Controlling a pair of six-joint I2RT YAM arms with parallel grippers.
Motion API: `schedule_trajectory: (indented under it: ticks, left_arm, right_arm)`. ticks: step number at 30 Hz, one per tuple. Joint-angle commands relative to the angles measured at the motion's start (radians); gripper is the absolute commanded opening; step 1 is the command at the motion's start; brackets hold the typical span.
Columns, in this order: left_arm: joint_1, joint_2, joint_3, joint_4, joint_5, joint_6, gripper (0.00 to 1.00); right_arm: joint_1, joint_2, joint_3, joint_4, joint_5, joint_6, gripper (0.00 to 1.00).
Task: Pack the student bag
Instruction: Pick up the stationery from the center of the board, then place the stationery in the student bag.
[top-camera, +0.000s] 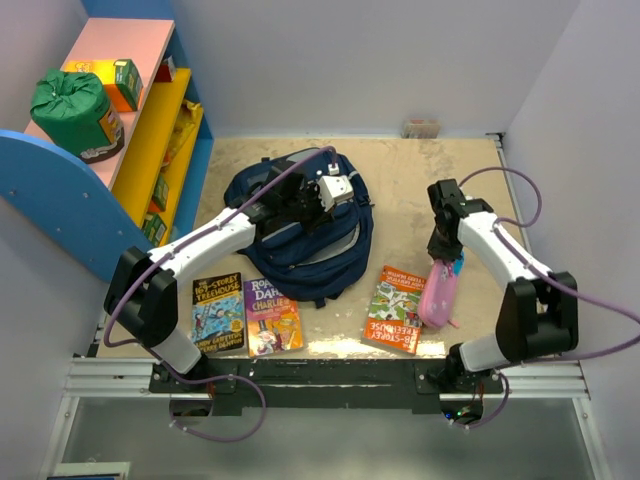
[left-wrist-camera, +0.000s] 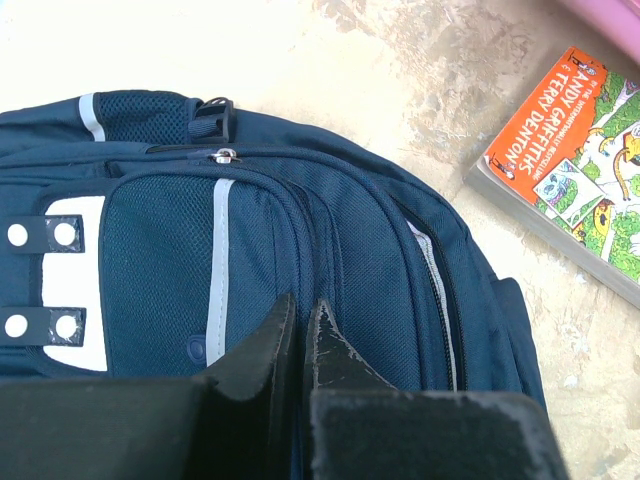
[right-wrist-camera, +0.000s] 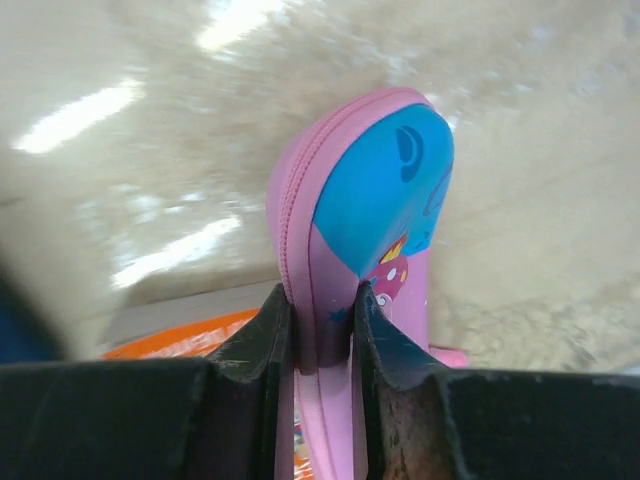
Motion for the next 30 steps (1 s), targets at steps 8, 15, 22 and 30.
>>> schedule_trajectory:
  ticks: [8,15,22,30]
  left_arm:
    - [0.001,-0.019,0.049,0.054,0.053,-0.038,0.0]
    - [0.015,-0.025,0.067,0.057,0.078,-0.107,0.0]
    - [0.075,-0.012,0.118,0.051,0.141,-0.223,0.0]
    - [0.087,-0.001,0.154,0.065,0.182,-0.302,0.0]
  right_arm:
    - [0.005,-0.275,0.149,0.18,-0.455,0.01,0.0]
    - [0.005,-0.344,0.098,0.414,-0.719,0.154,0.0]
    - [0.005,-0.471,-0.141,0.931,-0.771,0.456,0.0]
    - [0.006,-0.514,-0.291,1.238,-0.67,0.652,0.0]
